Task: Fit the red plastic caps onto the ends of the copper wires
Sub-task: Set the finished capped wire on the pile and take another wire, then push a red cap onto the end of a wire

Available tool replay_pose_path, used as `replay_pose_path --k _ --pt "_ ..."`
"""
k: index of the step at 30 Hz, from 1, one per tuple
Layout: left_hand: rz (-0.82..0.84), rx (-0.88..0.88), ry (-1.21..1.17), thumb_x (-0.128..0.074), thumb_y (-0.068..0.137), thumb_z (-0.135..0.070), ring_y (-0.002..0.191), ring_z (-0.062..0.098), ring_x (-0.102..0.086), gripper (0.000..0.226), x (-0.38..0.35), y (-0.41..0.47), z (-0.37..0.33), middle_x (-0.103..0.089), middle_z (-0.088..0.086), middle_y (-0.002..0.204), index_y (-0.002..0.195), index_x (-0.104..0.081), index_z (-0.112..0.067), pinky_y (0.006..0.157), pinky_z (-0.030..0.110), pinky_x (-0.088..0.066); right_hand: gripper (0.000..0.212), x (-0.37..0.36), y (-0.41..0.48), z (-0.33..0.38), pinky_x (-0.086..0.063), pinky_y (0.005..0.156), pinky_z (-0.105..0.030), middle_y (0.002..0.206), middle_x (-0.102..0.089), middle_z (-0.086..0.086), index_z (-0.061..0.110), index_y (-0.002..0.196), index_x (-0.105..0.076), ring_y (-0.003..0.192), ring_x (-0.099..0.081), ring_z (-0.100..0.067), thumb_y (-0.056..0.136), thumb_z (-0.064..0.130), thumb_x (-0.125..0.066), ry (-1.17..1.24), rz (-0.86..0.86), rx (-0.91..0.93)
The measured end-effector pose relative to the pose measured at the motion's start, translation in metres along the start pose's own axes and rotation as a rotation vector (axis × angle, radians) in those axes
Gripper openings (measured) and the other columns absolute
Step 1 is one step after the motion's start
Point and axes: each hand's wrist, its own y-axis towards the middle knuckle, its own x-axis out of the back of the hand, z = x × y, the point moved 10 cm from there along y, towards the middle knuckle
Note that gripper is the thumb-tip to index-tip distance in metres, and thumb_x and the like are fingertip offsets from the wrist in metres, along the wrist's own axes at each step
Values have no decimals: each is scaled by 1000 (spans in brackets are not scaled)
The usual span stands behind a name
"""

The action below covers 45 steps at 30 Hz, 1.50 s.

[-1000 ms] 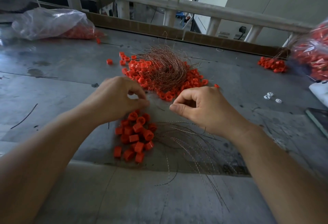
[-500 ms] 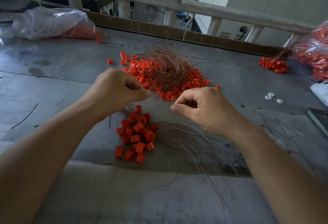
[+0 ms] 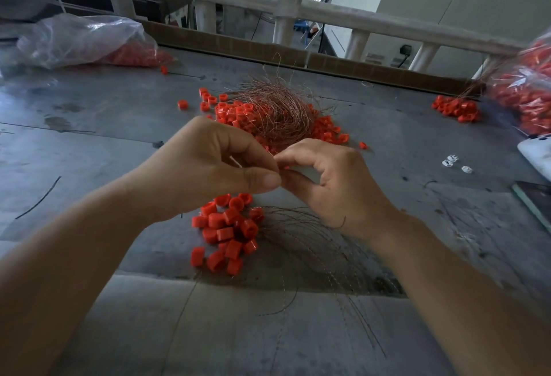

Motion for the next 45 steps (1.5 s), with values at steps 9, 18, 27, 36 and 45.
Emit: replay_pose_path --k 9,18,27,36,45 --pt "-41 -14 -130 -68 51 -40 65 0 -63 32 8 0 -1 -71 -8 71 78 -71 -23 60 8 -47 8 25 0 2 -39 63 -10 71 -54 12 7 77 -60 68 -50 -2 84 10 -57 -32 -105 14" --pt "-79 -11 -122 -68 50 -38 64 0 -63 29 13 -1 0 -70 -7 69 72 -69 -20 60 8 -47 7 47 -1 -1 -39 64 -9 72 -57 4 7 78 -63 66 -51 -8 83 10 -59 -169 -228 13" --pt "-59 24 -121 -69 47 -39 62 0 -64 32 6 0 6 -72 -7 70 76 -73 -24 58 8 -47 8 22 0 -12 -38 65 -5 79 -58 15 11 89 -66 73 -53 4 84 6 -63 -74 -61 -71" --pt "-86 44 -149 -72 51 -28 60 3 -64 25 8 3 13 -70 -5 68 75 -73 -21 59 10 -49 8 44 1 -11 -37 63 -7 74 -51 15 16 79 -65 67 -50 3 80 9 -65 -108 -202 -68" --pt "-91 80 -623 -62 56 0 70 14 -69 25 3 4 19 -70 4 73 74 -74 -14 61 18 -53 21 44 -2 -3 -39 57 -7 75 -57 12 28 78 -59 64 -53 1 81 7 -65 113 -246 -73"
